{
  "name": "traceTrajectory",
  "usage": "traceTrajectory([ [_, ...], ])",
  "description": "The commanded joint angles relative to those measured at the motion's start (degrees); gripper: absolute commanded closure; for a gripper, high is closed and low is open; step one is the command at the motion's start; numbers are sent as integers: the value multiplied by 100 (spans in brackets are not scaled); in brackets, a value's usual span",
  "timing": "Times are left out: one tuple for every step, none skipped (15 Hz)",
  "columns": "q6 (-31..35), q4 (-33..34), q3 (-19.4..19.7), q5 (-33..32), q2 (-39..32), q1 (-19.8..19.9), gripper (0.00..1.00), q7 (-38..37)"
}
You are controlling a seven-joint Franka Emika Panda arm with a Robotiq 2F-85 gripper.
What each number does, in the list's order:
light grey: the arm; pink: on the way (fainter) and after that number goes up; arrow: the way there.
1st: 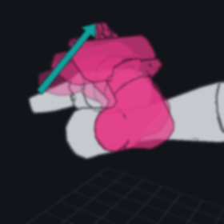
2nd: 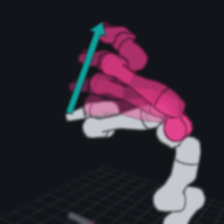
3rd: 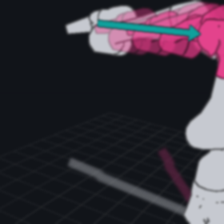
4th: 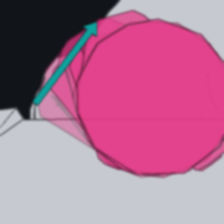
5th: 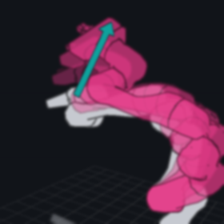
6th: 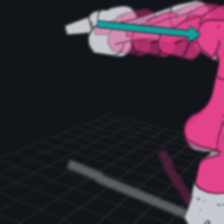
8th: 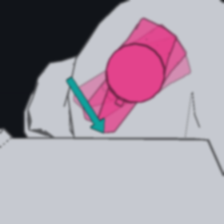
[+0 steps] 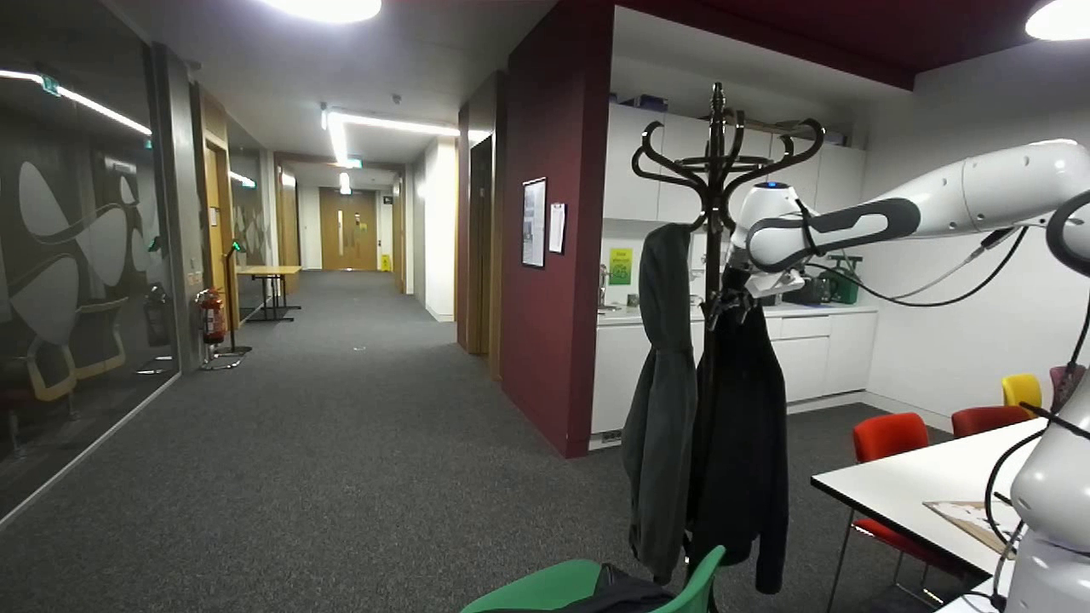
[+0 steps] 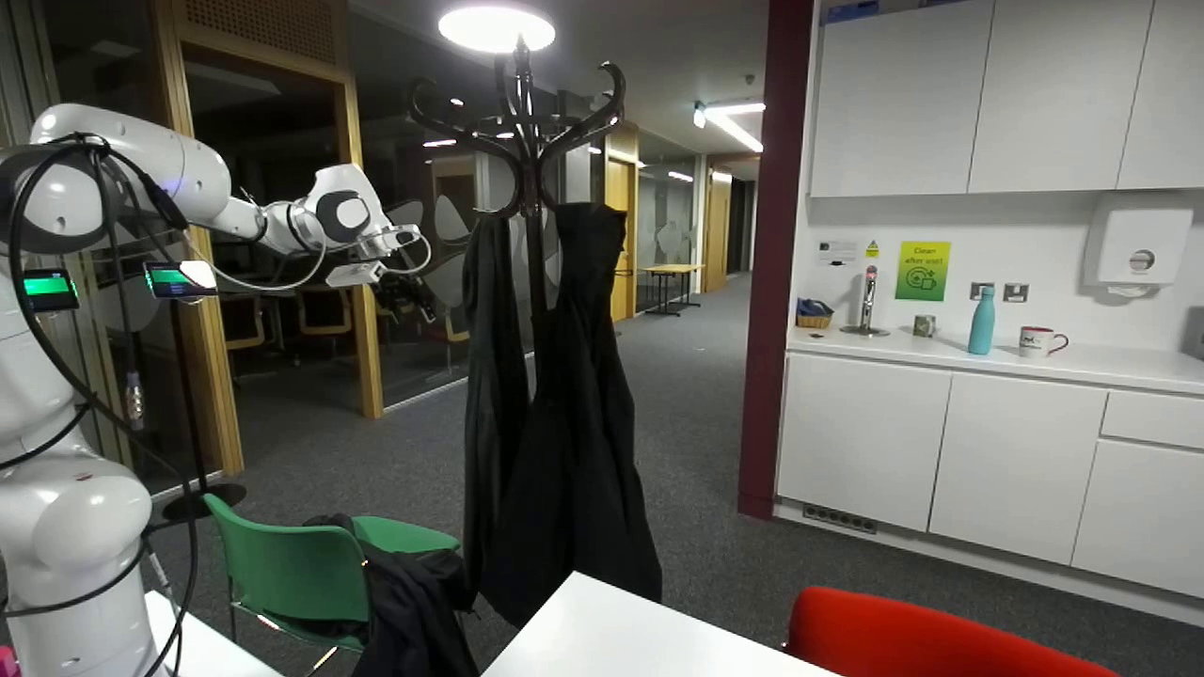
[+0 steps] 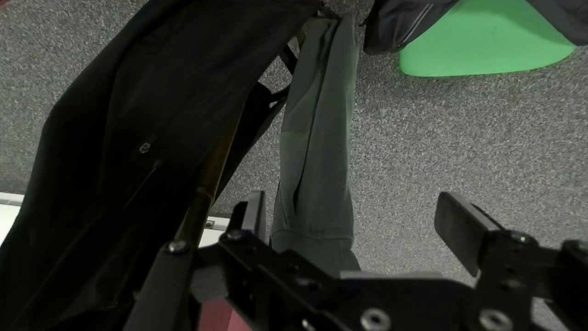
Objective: Remove the grey hoodie from the coat hanger and put it on the green chair
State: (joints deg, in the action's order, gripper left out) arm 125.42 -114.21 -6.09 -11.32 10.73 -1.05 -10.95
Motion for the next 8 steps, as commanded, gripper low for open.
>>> traceTrajectory([
  [-13,39,30,-5,-30,-33,0,-4],
  [-14,49,30,-5,-35,-33,0,-4],
  [277,-27,-5,-244,-35,9,0,-207],
  [526,-50,-29,-481,-60,64,0,-447],
  [804,-70,-49,-791,-94,123,0,-733],
  [1020,-51,-61,-1121,-154,183,0,-1083],
  [1156,-14,-72,-1465,-215,240,0,-1446],
  [1279,21,-81,-1851,-276,298,0,-1837],
])
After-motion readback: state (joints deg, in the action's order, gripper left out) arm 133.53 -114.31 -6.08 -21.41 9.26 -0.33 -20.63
